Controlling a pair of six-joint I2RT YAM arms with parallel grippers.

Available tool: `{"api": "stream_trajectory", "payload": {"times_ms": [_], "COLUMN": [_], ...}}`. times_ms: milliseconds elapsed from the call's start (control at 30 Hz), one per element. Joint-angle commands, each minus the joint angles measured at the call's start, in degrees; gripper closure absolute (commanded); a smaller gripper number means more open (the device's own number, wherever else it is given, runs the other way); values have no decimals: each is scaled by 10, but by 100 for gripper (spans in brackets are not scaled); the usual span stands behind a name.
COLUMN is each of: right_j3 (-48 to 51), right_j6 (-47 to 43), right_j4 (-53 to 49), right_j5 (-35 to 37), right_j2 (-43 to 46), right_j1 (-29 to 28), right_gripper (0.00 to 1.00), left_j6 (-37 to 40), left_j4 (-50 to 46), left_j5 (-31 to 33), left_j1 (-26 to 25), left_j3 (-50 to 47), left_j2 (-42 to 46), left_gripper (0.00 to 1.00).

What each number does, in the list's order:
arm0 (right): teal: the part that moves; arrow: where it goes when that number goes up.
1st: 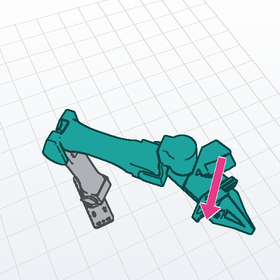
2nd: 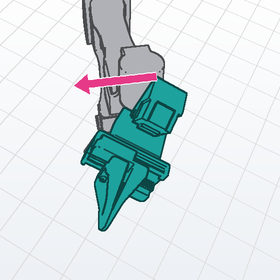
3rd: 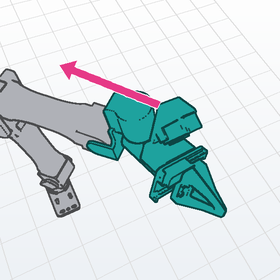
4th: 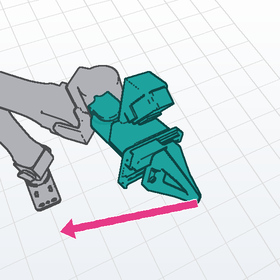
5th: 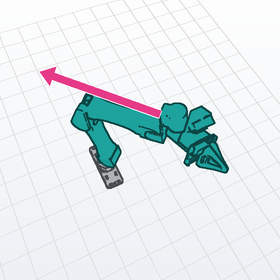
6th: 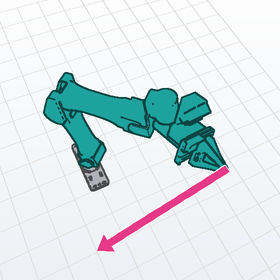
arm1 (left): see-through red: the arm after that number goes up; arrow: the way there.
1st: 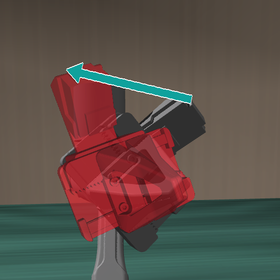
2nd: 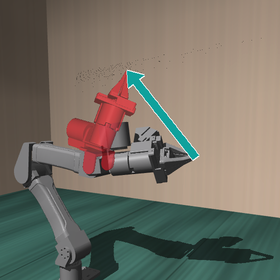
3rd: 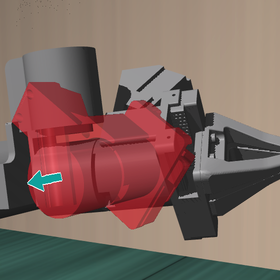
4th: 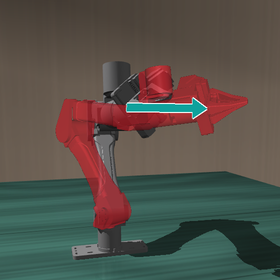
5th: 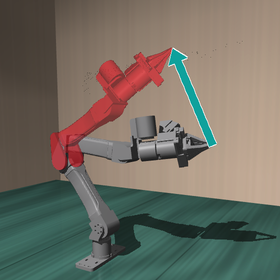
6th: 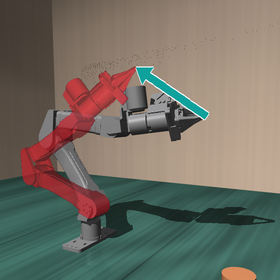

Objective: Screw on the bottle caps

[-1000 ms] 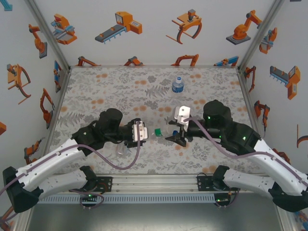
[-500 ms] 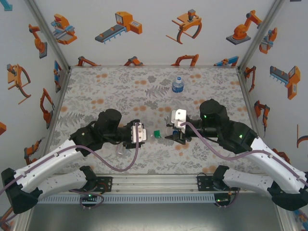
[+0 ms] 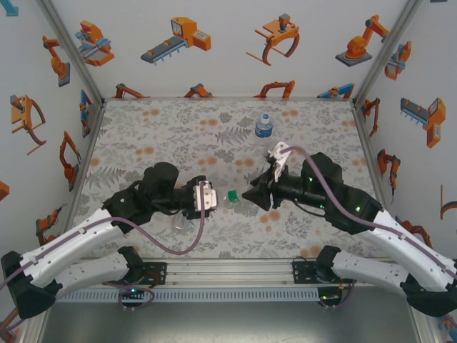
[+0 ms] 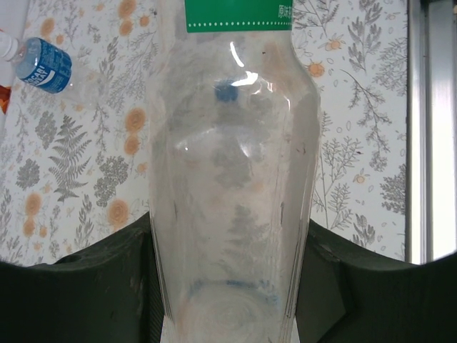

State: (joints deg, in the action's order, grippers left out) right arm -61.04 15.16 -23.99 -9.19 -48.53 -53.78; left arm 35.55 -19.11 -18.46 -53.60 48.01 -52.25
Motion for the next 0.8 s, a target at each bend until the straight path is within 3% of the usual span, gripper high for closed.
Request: {"api": "stream_trajectory", "payload": {"times_ms": [0,133,267,300,433,567,667,767], "right_j3": [37,74,62,49,8,1,5,-8], "right_j6": [346,608,640,623,477,303,142,-23], "right_j4": [1,-34,-30,-38,-46,-15,29,31], "right_j5": [151,172,149,148,167,195,154,52], "right_j2": [13,19,-2,-9,-8,28,56,65], "right_j1": [4,3,4,4,3,4,4,3], "right_gripper": [100,100,100,100,77,66,59,53], "left_j6": [-19,-22,-18,-15,-6,-2,-1,-3], "left_j4": [102,134,132,129,102,70,54,34], "left_j5": [8,10,7,5,-1,-7,-18,-38], "left_j1": [-1,0,-1,0,0,0,0,0], "left_j3": [-11,-12,-2,1,14,26,29,35], "left_j2": [12,-2,-17,-19,-27,-27,-27,-26], "left_gripper": [100,100,100,100,100,100,100,100]}}
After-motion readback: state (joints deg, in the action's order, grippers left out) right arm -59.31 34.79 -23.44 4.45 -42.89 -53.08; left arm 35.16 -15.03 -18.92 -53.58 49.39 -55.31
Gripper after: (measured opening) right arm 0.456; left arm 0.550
